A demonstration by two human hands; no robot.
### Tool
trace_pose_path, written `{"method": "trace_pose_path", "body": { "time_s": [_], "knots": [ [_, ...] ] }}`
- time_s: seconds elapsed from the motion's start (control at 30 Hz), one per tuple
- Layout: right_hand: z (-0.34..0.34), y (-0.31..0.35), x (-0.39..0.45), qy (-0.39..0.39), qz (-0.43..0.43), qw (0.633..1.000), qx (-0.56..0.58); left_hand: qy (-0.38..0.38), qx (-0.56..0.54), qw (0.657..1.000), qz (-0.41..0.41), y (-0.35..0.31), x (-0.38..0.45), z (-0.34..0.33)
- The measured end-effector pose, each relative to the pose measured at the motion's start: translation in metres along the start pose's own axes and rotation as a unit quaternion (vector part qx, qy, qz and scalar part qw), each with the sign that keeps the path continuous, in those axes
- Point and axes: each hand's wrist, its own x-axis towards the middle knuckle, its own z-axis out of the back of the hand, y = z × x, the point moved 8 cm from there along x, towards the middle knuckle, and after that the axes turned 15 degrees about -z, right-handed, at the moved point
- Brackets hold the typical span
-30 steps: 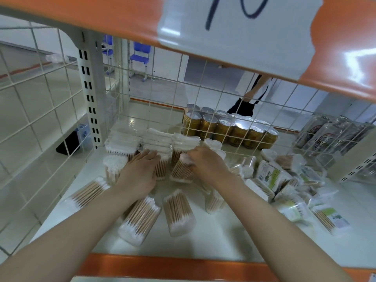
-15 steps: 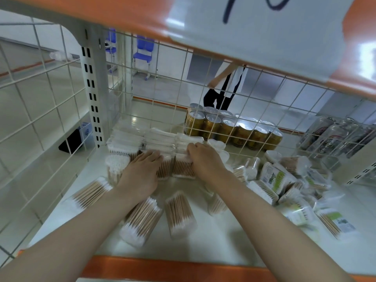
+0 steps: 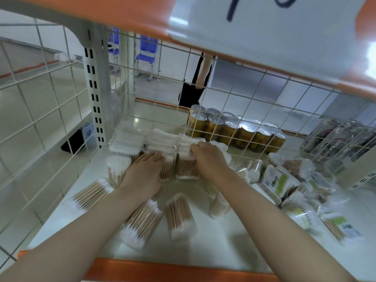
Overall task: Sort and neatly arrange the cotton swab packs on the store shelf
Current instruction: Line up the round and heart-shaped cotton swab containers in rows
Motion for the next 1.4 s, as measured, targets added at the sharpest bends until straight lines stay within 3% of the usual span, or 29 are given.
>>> {"method": "trace_pose_path", "body": {
  "time_s": [0.47, 0.63, 0.93, 1.4],
  "knots": [
    [0.012, -0.016, -0.009, -0.017, -0.02, 0.999, 0.034, -0.059, -0.018, 0.998, -0.015, -0.004, -0.005, 0.004],
    [0.016, -0.029, -0.015, -0.028, -0.04, 0.997, 0.065, -0.138, -0.006, 0.989, -0.044, -0.016, -0.006, 0.014],
    [0.027, -0.078, -0.038, -0.02, -0.133, 0.978, 0.158, -0.079, -0.063, 0.994, -0.047, -0.06, 0.005, 0.004],
    [0.014, -0.188, -0.079, -0.023, -0.253, 0.959, 0.126, -0.087, -0.115, 0.985, -0.09, -0.119, 0.024, -0.003]
  ]
}}
